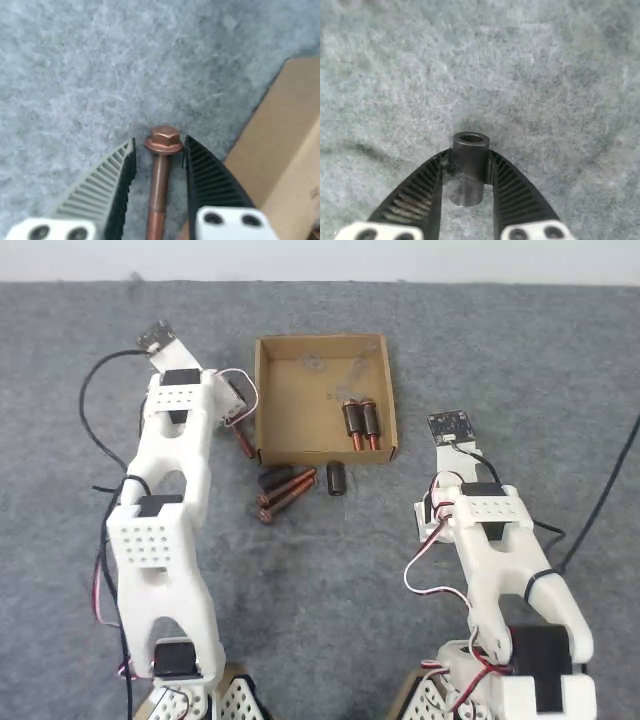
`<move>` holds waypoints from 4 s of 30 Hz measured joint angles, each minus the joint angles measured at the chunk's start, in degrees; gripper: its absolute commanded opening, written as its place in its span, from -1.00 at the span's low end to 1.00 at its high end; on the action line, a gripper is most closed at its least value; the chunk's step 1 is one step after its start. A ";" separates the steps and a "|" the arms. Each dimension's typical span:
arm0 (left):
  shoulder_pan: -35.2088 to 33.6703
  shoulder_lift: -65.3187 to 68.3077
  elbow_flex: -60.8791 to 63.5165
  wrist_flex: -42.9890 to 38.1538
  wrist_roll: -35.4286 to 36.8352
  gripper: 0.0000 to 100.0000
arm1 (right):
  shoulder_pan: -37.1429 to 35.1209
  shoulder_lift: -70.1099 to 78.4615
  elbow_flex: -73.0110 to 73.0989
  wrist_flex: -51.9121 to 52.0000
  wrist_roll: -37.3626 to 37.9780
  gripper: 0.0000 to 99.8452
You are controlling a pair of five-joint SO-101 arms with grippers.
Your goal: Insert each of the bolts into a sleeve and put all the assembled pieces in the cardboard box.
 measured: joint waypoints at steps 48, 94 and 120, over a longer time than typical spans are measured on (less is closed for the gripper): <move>0.26 3.16 -7.74 17.32 -20.66 -0.98 | 0.00 0.00 0.00 0.00 0.00 -0.99; 0.26 -39.74 60.13 -19.60 -25.41 -0.98 | -3.25 -3.96 0.00 -5.27 0.00 -0.99; 0.26 -40.09 61.27 -22.42 -25.67 -0.98 | -10.64 0.00 0.00 -61.80 0.00 -0.99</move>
